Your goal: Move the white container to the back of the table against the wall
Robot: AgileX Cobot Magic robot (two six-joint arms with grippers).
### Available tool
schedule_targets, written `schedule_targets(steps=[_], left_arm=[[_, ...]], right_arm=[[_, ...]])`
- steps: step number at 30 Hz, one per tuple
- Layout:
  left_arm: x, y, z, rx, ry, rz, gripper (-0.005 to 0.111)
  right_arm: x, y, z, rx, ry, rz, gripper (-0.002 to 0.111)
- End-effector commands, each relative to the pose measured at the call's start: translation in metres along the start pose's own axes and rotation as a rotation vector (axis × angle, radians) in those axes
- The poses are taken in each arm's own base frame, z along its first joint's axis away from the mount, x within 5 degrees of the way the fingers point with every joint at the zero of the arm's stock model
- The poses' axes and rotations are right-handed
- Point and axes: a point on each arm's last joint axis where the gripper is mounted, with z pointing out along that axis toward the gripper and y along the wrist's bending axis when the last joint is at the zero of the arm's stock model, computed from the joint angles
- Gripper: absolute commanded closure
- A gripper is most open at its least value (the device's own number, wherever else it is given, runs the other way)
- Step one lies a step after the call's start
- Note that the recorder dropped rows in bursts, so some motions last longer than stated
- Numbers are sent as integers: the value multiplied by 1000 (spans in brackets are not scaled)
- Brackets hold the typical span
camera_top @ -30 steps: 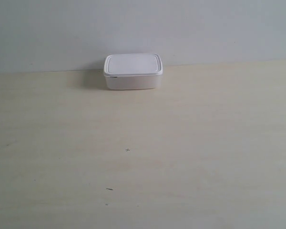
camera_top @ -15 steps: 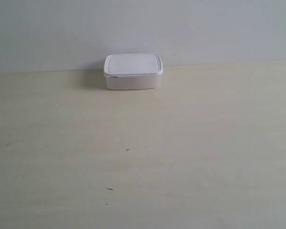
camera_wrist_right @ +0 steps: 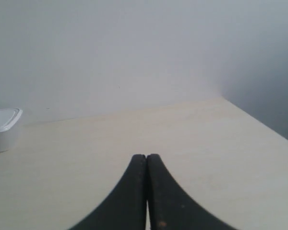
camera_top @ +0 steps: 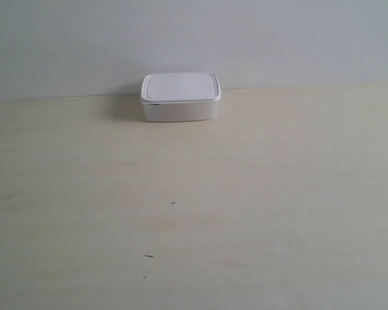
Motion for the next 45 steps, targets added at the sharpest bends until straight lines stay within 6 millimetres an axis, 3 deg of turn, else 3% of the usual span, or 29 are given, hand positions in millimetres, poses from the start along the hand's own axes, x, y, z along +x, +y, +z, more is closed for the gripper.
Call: schedule_targets(steps=[1,8,45], left_arm=[[0,0,-1,0,0,2,107],[11,-3,-1,34,119,2,107],[13,-4,-2,42,146,5,107]], right_arm=[[-1,-2,0,23,-21,-74,108],[16,0,-1,-15,159,-210,108],[16,0,-1,-17,162,-207,108]])
